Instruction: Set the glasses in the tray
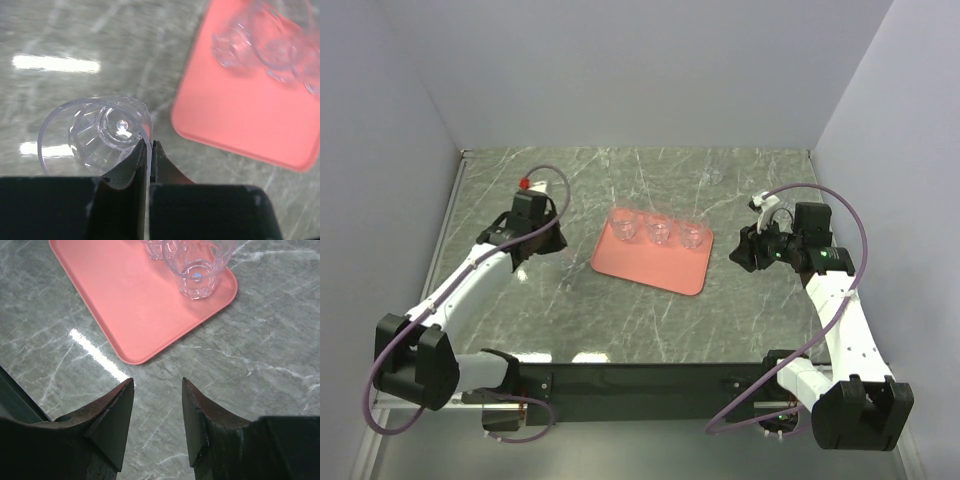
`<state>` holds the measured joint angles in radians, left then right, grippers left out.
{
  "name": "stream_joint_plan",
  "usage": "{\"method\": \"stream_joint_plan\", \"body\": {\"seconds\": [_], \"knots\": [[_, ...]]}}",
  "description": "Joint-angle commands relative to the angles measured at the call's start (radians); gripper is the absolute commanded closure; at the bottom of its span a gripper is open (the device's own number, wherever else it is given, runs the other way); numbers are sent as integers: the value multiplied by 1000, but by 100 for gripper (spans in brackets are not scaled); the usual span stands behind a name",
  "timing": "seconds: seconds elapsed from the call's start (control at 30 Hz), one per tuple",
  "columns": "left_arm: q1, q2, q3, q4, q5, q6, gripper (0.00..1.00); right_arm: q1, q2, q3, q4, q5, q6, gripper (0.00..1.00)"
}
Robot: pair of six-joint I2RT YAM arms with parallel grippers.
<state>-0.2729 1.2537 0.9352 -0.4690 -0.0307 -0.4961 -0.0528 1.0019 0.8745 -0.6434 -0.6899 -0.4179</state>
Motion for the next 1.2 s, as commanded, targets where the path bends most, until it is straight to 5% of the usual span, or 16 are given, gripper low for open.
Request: {"method": "stream_joint_plan", "body": {"seconds": [0.0, 0.57, 1.17], "knots": [[-83, -14, 50, 44, 12, -25, 100, -9, -20, -11, 19, -10, -13, 50], [-362, 186, 186, 56, -155, -61, 100, -18, -19, -11, 19, -10, -15, 50], [-477, 444, 390, -2, -327, -25, 99, -24, -17, -12, 16, -11, -18, 50]]}}
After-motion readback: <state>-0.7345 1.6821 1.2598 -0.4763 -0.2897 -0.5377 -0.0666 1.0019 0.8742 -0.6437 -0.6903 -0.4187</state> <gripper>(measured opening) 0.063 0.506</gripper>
